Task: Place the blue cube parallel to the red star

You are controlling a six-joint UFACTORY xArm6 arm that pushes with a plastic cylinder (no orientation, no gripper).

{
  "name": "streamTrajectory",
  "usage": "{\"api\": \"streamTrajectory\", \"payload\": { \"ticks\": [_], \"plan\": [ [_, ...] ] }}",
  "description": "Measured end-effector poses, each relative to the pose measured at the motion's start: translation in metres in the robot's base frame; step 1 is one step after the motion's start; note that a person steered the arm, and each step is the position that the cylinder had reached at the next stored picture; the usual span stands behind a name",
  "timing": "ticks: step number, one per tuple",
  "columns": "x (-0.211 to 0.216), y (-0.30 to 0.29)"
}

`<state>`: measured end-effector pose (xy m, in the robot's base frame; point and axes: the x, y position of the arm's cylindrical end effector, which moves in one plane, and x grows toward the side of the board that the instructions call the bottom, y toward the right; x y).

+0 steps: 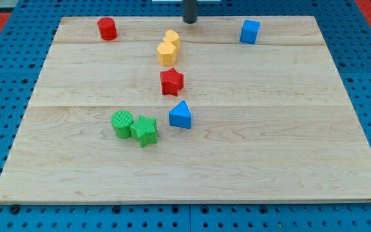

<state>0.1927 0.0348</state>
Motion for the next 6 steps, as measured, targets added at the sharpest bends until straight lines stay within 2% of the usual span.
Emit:
{"api": "streamTrajectory", "payload": {
  "ticks": [1, 2, 4, 6],
  "plan": [
    [-0.001, 0.075],
    [0.03, 0.107],
    [0.119, 0.117],
    [0.213, 0.086]
  ]
}}
